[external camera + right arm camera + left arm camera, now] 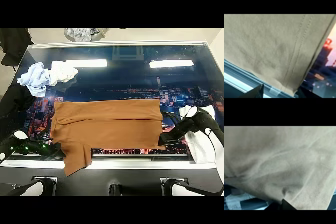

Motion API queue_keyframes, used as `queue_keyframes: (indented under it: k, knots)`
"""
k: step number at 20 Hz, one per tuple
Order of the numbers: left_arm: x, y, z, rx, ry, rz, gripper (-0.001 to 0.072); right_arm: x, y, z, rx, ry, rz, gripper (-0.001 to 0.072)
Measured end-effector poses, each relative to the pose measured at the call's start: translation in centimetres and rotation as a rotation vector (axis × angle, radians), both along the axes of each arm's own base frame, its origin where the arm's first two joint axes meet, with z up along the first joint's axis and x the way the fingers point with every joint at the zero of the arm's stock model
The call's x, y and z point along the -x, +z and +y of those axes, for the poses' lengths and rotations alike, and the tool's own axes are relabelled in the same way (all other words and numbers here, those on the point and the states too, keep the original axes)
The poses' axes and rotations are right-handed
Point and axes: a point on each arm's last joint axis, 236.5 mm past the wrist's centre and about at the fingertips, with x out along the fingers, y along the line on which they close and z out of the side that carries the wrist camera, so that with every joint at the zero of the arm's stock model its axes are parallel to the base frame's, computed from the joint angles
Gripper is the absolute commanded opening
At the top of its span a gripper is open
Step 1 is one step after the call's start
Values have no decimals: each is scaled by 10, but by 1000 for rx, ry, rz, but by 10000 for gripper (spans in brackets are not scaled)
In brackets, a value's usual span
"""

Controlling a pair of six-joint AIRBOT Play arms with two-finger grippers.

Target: Fold the shirts.

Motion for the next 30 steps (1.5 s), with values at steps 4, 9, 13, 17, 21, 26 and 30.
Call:
queue_keyframes:
  k: [4, 9, 13, 17, 21, 26, 30]
  knots:
    - [0, 0, 0, 0, -7, -3, 29, 7, -2, -4, 21, 2, 29, 532]
    - [0, 0, 1, 1, -17, -9, 29, 19, -9, -4, 32, -14, 61, 267]
    - [0, 0, 1, 2, -22, -13, 28, 21, -13, -2, 33, -33, 67, 35]
    - [-6, 2, 4, -10, -45, -46, 26, 20, -12, -1, 25, -20, 55, 35]
    - [-49, 29, 23, -90, -60, -222, 24, -21, 1, -15, 71, 18, -117, 31]
    - [-102, 95, 32, -122, -65, -419, 23, -76, 57, -21, 80, 35, -311, 30]
    - [-157, 125, 45, -138, -27, -510, 23, -138, 87, -21, 67, -11, -475, 30]
